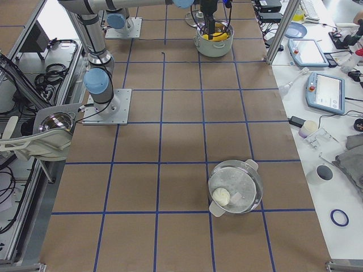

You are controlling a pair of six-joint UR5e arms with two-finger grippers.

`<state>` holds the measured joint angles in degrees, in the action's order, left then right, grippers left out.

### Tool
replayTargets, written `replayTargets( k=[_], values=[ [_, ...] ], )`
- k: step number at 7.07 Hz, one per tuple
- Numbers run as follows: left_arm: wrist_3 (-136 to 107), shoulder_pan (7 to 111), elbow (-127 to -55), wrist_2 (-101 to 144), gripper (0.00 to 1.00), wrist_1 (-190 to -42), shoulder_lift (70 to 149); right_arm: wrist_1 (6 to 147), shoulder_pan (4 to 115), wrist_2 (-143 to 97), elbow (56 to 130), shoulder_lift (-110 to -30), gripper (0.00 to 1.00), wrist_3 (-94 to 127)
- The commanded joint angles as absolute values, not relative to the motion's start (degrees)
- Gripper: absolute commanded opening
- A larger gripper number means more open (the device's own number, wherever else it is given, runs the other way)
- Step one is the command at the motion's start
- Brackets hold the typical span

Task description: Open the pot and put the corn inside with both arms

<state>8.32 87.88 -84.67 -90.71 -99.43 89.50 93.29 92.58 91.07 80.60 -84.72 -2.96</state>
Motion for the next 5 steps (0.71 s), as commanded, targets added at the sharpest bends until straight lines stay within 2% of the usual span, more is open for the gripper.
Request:
replayTargets(
  k=[1, 5],
  values=[
    [8.3, 87.9, -84.6, -90.7, 1.00, -99.4, 89.6, 93.3, 92.5, 91.1, 80.6, -84.7, 1.00, -2.8],
    [8.3, 87.9, -84.5, -90.7, 1.00, -99.5, 89.5, 92.8, 92.5, 90.2, 81.3, -85.2, 1.00, -2.7]
  ],
)
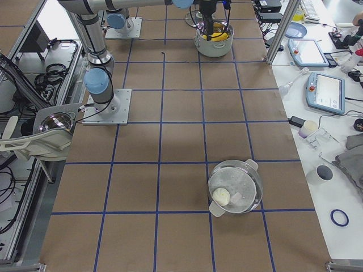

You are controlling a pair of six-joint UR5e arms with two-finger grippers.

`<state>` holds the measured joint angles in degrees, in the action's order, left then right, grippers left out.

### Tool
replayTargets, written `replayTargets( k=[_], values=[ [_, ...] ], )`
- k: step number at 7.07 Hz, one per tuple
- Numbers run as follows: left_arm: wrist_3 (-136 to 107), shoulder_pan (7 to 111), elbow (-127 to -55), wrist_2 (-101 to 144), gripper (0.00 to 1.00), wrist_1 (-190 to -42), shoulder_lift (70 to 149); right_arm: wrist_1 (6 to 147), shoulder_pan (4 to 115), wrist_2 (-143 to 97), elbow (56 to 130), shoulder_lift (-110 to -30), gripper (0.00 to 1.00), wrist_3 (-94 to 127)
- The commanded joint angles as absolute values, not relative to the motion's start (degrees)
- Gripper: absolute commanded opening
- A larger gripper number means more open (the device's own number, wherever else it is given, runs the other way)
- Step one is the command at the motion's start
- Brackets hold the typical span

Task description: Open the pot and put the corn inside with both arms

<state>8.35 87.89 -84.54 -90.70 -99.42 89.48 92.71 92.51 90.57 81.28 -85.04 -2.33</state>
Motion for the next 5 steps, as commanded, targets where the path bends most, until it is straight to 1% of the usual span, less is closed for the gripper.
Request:
replayTargets(
  k=[1, 5],
  values=[
    [8.3, 87.9, -84.5, -90.6, 1.00, -99.4, 89.5, 93.2, 92.3, 90.8, 81.4, -85.0, 1.00, -3.2],
    [8.7, 87.9, -84.5, -90.5, 1.00, -99.4, 89.5, 93.5, 92.2, 91.1, 81.4, -85.0, 1.00, -3.2]
  ],
)
